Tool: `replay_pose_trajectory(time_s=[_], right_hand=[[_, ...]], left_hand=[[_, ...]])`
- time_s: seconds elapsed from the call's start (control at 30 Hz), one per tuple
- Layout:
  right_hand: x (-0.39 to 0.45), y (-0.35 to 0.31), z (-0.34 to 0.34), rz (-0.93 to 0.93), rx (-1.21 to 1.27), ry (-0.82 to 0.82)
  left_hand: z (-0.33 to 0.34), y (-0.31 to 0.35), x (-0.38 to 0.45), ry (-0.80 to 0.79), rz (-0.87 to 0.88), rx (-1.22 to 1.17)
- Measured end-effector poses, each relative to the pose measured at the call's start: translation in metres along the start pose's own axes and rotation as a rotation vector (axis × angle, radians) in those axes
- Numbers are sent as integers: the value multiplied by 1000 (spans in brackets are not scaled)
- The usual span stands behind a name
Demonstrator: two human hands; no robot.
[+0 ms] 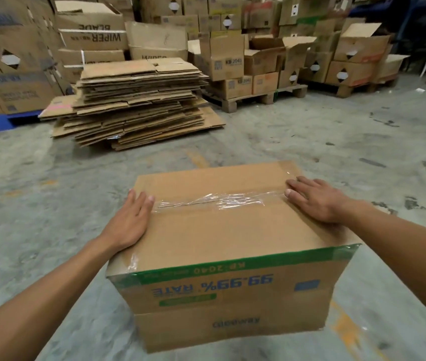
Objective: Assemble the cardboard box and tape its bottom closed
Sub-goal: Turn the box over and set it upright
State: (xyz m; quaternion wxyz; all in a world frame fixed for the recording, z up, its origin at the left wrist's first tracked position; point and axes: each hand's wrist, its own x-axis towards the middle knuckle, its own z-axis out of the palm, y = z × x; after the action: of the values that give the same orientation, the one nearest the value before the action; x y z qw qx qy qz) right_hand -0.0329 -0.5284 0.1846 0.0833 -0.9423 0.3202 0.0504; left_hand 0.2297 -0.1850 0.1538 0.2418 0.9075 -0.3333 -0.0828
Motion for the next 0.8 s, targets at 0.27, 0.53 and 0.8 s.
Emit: replay_pose_trajectory(time_s=[0.27, 0.53, 0.8], right_hand=[[34, 10, 10, 71, 430, 106], [27, -31, -3, -32, 474, 135], [28, -114, -4, -342, 801, 424]], left_hand=[[-5, 23, -8, 78, -145, 26], [-34, 35, -64, 206, -342, -35], [-88, 3, -123, 897, -282, -46]])
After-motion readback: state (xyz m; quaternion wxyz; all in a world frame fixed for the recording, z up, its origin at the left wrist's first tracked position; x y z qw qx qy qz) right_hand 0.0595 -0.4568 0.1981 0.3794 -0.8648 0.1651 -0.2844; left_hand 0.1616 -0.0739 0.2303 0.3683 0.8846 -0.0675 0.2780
